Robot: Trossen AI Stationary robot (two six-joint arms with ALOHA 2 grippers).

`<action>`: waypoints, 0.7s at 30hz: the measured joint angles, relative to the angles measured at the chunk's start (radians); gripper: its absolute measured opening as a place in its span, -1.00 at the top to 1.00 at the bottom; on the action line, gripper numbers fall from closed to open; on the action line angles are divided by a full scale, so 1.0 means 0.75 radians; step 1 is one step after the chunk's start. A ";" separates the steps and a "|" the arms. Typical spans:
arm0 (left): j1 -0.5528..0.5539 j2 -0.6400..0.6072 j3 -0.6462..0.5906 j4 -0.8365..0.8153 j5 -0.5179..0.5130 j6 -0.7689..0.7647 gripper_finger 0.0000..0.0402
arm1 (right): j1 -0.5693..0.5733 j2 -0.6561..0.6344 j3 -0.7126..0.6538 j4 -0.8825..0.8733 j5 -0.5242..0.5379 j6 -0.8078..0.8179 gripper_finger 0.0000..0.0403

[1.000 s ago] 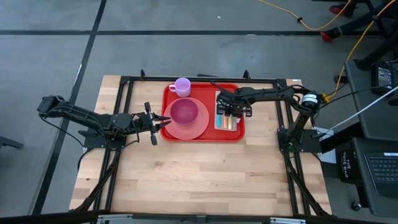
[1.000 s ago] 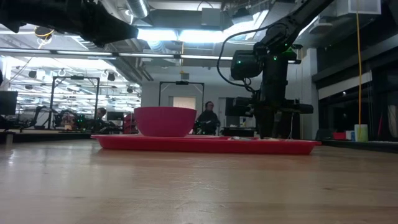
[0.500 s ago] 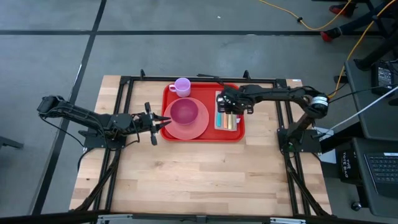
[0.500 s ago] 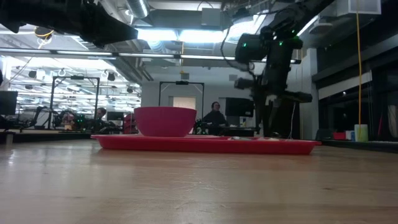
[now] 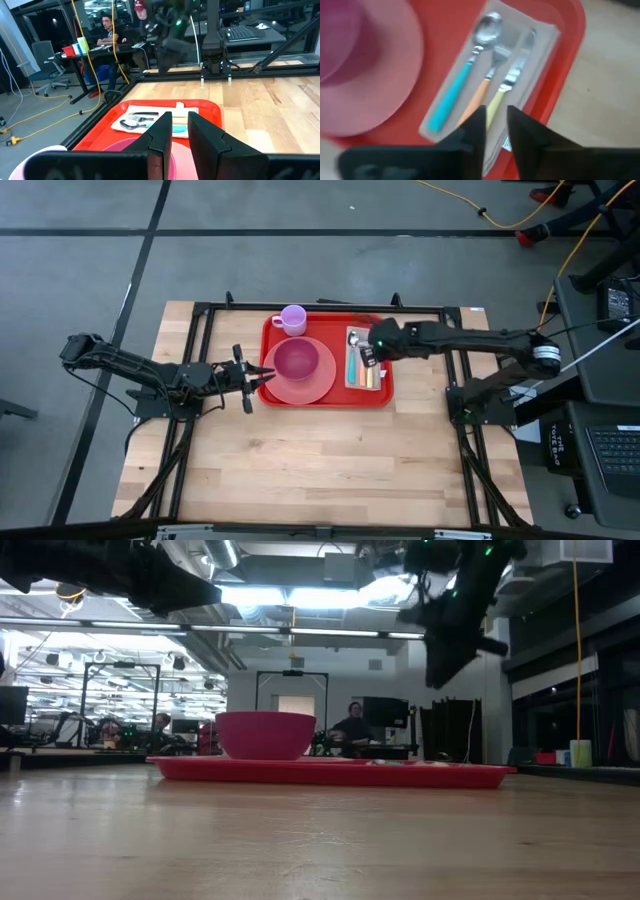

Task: Set up tray
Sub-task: Return to Home Position

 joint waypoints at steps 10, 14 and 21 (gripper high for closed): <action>0.042 -0.002 0.001 0.039 0.013 0.035 0.74 | 0.411 -0.063 0.000 0.027 0.385 -0.163 0.95; 0.124 -0.033 0.001 0.019 0.248 0.037 0.80 | 0.554 -0.057 -0.043 0.161 0.498 -0.208 0.97; 0.324 -0.152 -0.043 -0.024 0.681 -0.037 0.92 | 0.723 -0.057 -0.224 0.611 0.623 -0.348 0.98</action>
